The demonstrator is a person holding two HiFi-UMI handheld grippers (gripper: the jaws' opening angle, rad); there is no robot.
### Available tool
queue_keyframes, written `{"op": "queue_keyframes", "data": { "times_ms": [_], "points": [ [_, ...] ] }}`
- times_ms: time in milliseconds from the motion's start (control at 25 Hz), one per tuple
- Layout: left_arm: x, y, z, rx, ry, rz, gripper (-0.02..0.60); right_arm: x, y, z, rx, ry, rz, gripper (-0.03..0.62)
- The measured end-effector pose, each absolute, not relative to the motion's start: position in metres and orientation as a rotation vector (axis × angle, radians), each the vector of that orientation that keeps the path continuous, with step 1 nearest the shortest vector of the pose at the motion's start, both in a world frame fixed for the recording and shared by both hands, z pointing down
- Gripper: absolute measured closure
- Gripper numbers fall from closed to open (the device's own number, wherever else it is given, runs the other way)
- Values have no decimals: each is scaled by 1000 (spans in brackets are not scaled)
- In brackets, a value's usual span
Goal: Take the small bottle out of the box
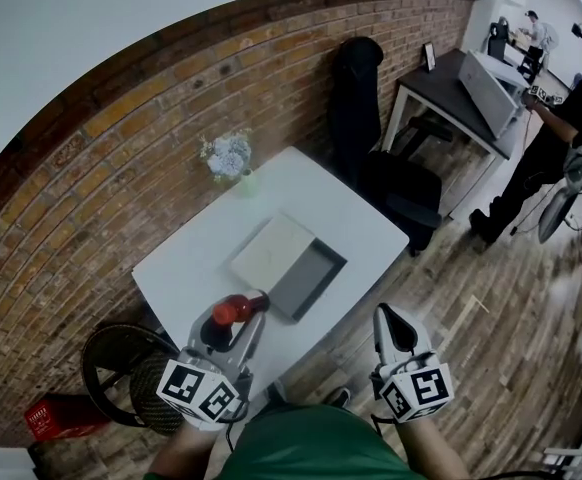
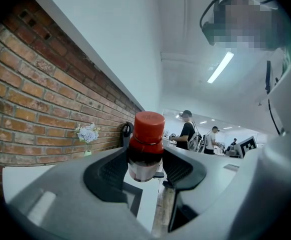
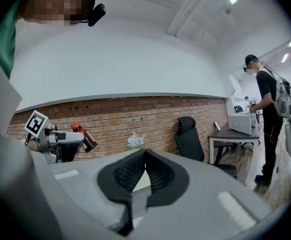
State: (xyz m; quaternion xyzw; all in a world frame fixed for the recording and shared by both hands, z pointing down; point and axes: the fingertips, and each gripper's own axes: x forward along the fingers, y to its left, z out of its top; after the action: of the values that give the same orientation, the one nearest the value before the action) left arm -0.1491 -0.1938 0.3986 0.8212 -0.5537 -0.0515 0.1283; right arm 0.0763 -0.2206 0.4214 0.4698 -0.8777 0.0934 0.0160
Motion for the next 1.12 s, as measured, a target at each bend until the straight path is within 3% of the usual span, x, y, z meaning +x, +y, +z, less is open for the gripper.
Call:
{"op": "queue_keyframes", "data": {
  "times_ms": [1120],
  "points": [
    [-117,-187,405,2369,-1641,-121,356,102,-208,427,1398,-2774,325,591]
  ]
}}
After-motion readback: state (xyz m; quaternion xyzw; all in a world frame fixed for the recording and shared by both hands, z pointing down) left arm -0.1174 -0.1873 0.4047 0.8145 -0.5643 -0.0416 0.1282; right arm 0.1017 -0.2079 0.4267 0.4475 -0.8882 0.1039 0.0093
